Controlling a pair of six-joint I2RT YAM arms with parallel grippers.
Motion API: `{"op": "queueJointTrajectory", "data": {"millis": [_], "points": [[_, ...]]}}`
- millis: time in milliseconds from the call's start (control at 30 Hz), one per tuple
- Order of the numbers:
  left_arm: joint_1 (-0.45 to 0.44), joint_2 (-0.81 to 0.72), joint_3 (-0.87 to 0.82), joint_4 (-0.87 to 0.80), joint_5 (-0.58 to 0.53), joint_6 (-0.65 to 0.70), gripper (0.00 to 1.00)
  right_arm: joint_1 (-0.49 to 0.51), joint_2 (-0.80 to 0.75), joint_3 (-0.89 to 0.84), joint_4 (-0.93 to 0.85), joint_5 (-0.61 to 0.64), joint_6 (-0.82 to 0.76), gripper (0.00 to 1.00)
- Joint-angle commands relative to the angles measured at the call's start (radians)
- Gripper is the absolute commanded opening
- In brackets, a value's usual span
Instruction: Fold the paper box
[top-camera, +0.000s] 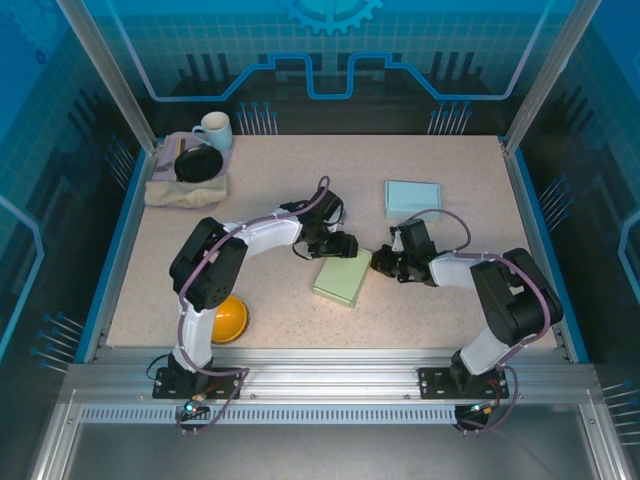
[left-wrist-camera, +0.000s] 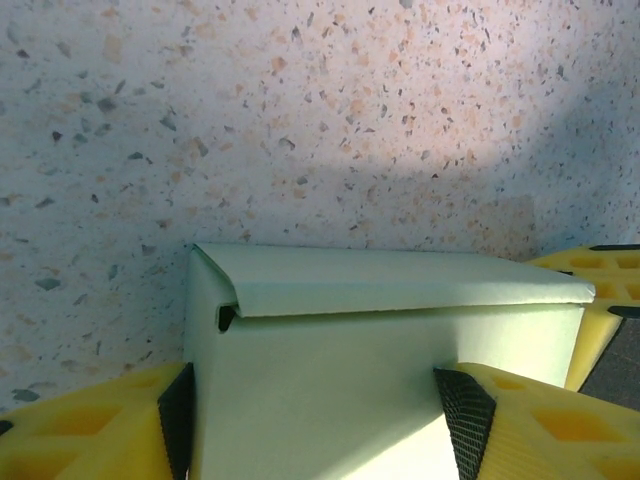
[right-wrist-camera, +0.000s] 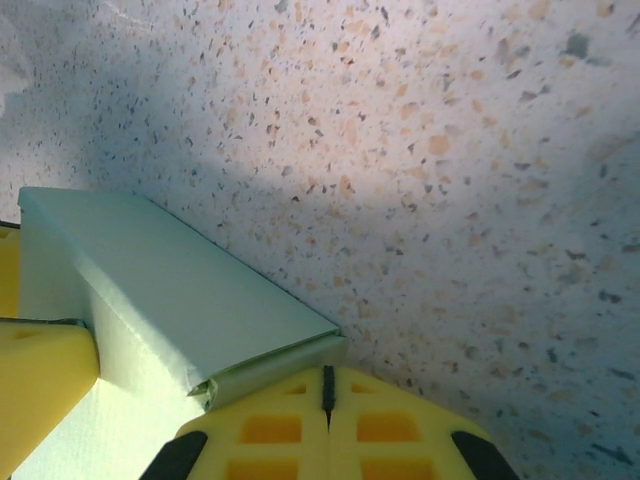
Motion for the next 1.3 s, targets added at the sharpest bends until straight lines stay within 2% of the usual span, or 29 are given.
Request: {"op": "queueJointTrajectory", "data": {"millis": [0,133,267,300,367,467,600,733,1000,1267], "points": [[-0.116,0.025,0.029,0.117,0.177,-0.022,0.66,0.052,-0.018,0.033,0.049,-0.136,-0.063,0.00],[-0.045,-0.031,0.000,0.038,0.031,-0.042,0.68,0.007,-0.052,0.036,-0.097,-0.086,-0.104,0.00],[0.034,-0.114,-0.089,0.038,-0.038,-0.083,0.72,-0.041,-0.112,0.030,-0.260,-0.022,-0.139,0.00],[0.049,-0.139,-0.113,0.040,-0.051,-0.088,0.76,-0.049,-0.131,0.026,-0.304,-0.008,-0.156,0.00],[0.072,-0.181,-0.149,0.033,-0.063,-0.088,0.81,-0.050,-0.173,0.022,-0.377,0.026,-0.171,0.00],[0.080,-0.240,-0.200,0.017,-0.059,-0.082,0.82,-0.049,-0.241,0.000,-0.449,0.030,-0.165,0.00],[0.069,-0.325,-0.336,0.105,0.028,-0.140,0.82,-0.008,-0.327,-0.048,-0.485,0.006,-0.120,0.00],[0.033,-0.373,-0.413,0.159,0.053,-0.174,0.81,0.079,-0.380,-0.090,-0.467,0.007,-0.042,0.00],[-0.047,-0.371,-0.427,0.179,0.022,-0.218,0.81,0.243,-0.389,-0.158,-0.311,0.064,0.125,0.00],[-0.090,-0.361,-0.446,0.180,-0.010,-0.276,0.80,0.300,-0.309,-0.210,-0.080,0.048,0.212,0.00]]}}
